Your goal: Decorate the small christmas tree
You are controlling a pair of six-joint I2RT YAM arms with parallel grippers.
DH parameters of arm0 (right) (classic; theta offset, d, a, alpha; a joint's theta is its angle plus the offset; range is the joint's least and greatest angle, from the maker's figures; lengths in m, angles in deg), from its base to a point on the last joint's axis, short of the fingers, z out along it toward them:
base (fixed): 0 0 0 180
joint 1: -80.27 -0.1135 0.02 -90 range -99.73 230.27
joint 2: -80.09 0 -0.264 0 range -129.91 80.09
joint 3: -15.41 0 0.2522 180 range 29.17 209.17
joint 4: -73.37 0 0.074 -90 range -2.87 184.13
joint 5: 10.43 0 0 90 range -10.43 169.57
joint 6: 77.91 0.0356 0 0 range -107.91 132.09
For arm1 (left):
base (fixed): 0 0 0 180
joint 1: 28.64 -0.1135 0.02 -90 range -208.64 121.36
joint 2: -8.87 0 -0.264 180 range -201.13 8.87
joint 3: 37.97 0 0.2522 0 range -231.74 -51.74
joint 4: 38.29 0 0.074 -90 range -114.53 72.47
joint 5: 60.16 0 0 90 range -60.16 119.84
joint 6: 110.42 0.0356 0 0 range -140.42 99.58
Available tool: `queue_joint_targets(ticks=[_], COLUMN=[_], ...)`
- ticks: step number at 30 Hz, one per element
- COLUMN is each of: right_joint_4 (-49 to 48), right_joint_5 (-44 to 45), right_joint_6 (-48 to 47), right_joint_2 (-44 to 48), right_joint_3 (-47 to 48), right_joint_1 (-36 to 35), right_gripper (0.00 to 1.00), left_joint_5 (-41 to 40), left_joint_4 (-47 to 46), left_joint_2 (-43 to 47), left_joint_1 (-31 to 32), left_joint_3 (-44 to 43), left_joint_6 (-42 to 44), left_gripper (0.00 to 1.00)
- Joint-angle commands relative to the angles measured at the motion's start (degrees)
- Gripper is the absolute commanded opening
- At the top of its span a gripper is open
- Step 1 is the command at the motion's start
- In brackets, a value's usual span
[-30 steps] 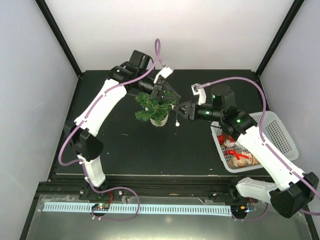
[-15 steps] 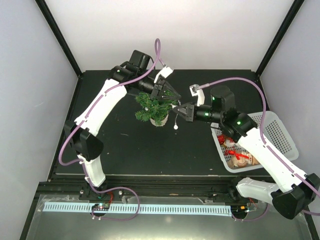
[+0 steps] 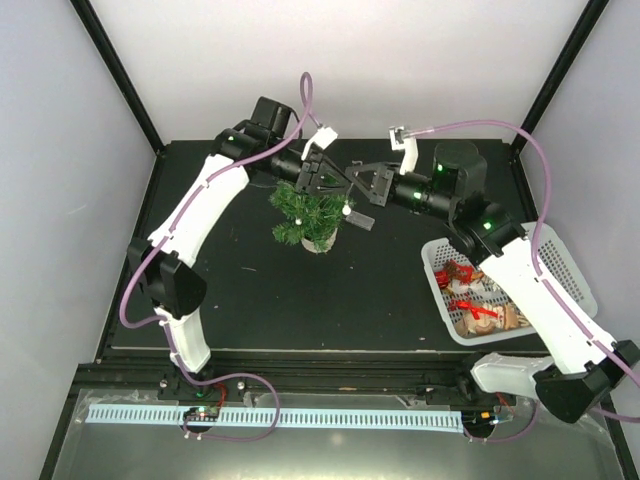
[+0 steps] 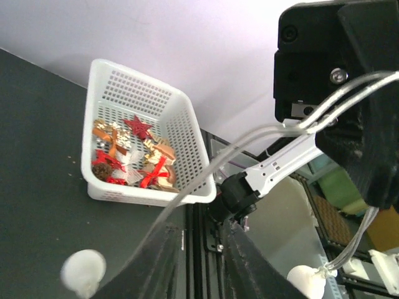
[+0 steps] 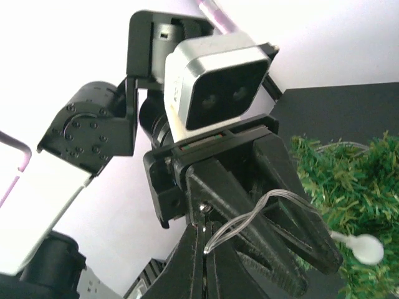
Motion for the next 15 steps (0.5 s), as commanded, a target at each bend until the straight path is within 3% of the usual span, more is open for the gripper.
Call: queue_joint_targets(ticks=[1,12,15], right_joint_4=[-2.6,-7.1,-7.2], right_joint_5=[1.5,2.3,2.3], right_joint_6=[1.0,5.2,6.0], right_joint_2=[-3.1,-9.4,-12.5], right_joint_3=[3.1,5.4,7.9], right_joint_1=[0.5,2.5,2.9], right_gripper=[0.01,0.01,0.01], left_joint_5=[0.2,0.3,0.4], left_joint_4=[-1.7,-2.2,-0.5], left_joint_2=[-0.2,2.5,3.8], left_joint_1=[-1.8,-8.2,-12.1], left_joint_3=[-0.6,0.1,0.4], left_joint_6=[-1.9,-2.8,-1.3], left_gripper=[0.26,0.64,0.68])
